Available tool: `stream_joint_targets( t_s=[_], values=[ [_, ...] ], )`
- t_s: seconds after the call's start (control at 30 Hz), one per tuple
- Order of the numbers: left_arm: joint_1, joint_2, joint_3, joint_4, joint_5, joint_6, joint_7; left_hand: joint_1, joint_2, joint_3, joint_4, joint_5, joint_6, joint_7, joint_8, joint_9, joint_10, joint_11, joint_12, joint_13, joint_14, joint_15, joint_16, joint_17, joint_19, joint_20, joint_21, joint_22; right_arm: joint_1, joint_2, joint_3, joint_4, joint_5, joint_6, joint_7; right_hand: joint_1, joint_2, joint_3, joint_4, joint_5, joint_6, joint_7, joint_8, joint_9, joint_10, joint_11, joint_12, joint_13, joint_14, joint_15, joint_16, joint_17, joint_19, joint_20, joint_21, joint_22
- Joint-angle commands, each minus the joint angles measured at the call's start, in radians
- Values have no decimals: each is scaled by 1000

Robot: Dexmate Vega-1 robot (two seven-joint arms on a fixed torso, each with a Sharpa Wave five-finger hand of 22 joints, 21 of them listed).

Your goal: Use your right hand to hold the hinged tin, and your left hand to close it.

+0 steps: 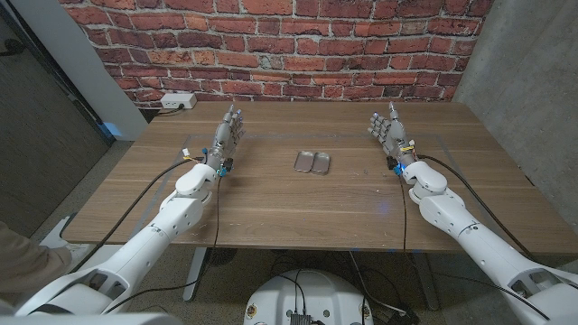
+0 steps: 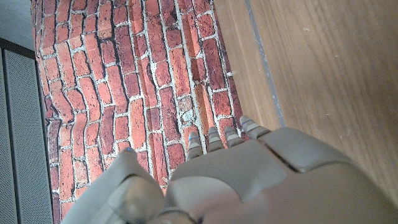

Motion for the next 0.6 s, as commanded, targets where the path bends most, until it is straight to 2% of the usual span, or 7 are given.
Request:
stream_joint_targets(
  t_s=[0.03,0.13,0.17,0.23,0.3,0.6],
  values=[
    [3,-2,0,-4,-3,-11,-7,9,1,7,2,6,0,-8,5,1,1,-8,8,5,-5,-16,5,2,-9,-1,7,1,-10,-10,3,-26,5,-14,-7,14,3,8,-4,5,9,3,6,5,12,-9,7,3,8,1,7,4,6,2,1,5],
    [6,-3,-1,-6,-6,-15,-9,9,1,6,2,6,-1,-8,4,1,0,-6,7,5,-5,-16,5,2,-9,0,8,1,-10,-14,0,-24,-5,-1,1,16,3,8,-6,5,9,3,7,5,13,-9,8,3,8,0,7,4,6,0,0,5],
    [5,-4,-1,-5,-5,-17,-10,9,1,6,2,6,-1,-9,4,1,-1,-6,7,5,-5,-16,5,2,-9,0,7,1,-10,-20,-3,-29,-15,-4,-4,28,-1,10,-15,5,7,2,7,5,11,-9,7,3,-3,3,2,3,-3,-1,-8,4],
    [7,-3,-1,-5,-5,-20,-13,9,1,6,2,6,-2,-8,4,1,0,-7,8,5,-5,-15,5,2,-9,0,8,1,-8,-27,-7,-27,-25,4,7,75,-6,19,-46,6,4,-3,9,5,10,-9,7,3,-39,4,-8,2,-31,-5,-34,4],
    [7,-2,-1,-6,-8,-17,-16,9,1,6,2,7,0,-8,5,1,-1,-7,8,5,-5,-15,5,2,-9,0,8,1,-4,-23,-9,-10,-20,24,36,103,-8,26,-64,5,4,-2,11,5,13,-9,9,3,-63,1,-12,2,-47,-16,-50,3],
    [6,1,1,-10,-4,-14,-15,9,1,4,2,7,1,-7,5,1,2,-8,9,5,-6,-16,5,2,-9,-1,8,1,-5,-42,-28,-24,-64,29,34,151,-8,38,-94,4,-3,-3,11,5,10,-12,8,3,-94,-2,-13,1,-62,-18,-71,3]
  ],
)
